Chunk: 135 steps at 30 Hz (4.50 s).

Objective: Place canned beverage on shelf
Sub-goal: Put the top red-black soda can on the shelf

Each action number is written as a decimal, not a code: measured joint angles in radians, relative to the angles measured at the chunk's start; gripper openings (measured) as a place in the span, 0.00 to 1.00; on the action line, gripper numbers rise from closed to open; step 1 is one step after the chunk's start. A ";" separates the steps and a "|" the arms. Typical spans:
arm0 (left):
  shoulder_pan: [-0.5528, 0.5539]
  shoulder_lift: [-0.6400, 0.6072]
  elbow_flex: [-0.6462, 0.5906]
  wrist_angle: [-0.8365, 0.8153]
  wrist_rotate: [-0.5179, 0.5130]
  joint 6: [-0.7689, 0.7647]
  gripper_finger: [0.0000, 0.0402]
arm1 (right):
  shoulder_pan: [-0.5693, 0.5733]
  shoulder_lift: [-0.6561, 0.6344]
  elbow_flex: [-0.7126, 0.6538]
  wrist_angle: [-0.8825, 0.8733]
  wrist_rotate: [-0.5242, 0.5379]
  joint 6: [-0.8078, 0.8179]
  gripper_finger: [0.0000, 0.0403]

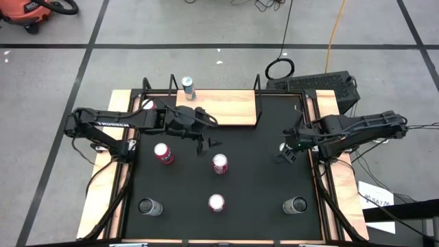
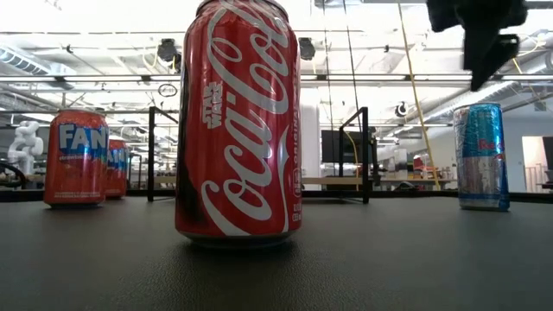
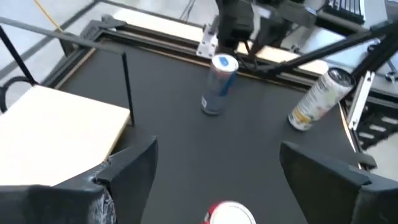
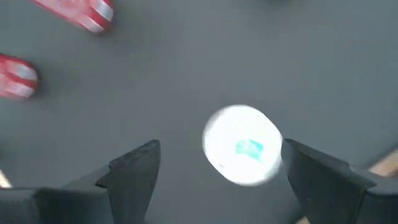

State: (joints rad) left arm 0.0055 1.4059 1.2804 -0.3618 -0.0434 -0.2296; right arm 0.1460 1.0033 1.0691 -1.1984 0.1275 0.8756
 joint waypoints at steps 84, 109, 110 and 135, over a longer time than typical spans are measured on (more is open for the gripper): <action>0.134 0.283 0.183 -0.265 -0.034 0.310 0.63 | -0.002 0.018 0.082 0.436 0.194 -0.433 0.79; 0.694 0.393 0.278 -0.267 0.233 0.696 0.63 | -0.086 0.001 0.082 0.408 0.346 -0.334 0.79; 0.695 0.401 0.278 -0.267 0.233 0.706 0.64 | -0.090 0.001 0.082 0.408 0.346 -0.333 0.79; 0.726 0.424 0.280 -0.246 0.240 0.733 0.64 | -0.108 0.001 0.082 0.412 0.345 -0.308 0.79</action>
State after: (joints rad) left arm 0.7319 1.8297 1.5604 -0.6075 0.1968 0.5038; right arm 0.0383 1.0039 1.1507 -0.7864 0.4721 0.5672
